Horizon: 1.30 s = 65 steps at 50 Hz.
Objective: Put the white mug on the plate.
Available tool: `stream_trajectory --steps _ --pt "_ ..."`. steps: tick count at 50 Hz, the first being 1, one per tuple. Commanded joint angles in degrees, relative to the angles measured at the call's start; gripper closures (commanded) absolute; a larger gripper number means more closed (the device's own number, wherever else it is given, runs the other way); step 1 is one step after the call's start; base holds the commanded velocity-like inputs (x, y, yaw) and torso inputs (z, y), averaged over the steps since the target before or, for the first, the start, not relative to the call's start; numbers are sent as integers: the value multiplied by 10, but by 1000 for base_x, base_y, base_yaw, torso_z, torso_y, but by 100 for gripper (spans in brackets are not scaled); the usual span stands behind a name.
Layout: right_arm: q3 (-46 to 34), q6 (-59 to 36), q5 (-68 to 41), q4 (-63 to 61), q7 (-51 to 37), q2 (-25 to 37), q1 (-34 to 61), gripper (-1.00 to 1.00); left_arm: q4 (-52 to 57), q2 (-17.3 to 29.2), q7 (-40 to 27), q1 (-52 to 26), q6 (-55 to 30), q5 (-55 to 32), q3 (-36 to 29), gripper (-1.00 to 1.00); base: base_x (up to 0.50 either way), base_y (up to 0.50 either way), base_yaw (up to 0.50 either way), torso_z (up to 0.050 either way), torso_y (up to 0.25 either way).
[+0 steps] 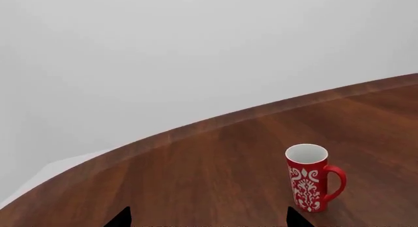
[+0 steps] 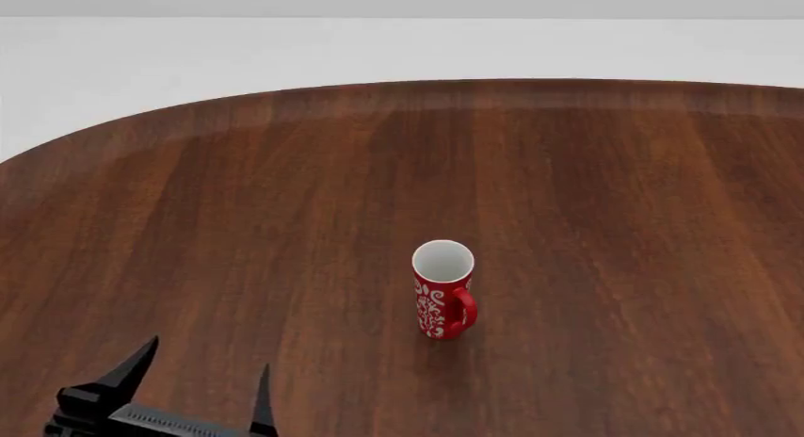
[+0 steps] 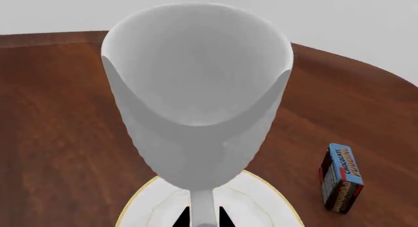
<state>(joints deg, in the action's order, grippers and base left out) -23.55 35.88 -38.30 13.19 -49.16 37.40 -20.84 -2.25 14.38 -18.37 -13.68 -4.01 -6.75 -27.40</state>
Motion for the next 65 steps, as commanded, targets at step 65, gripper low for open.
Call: stream_trajectory --steps 65 --pt "10 94 -62 209 156 -128 14 100 -52 -14 8 -47 3 7 -41 -100 0 0 0 0 0"
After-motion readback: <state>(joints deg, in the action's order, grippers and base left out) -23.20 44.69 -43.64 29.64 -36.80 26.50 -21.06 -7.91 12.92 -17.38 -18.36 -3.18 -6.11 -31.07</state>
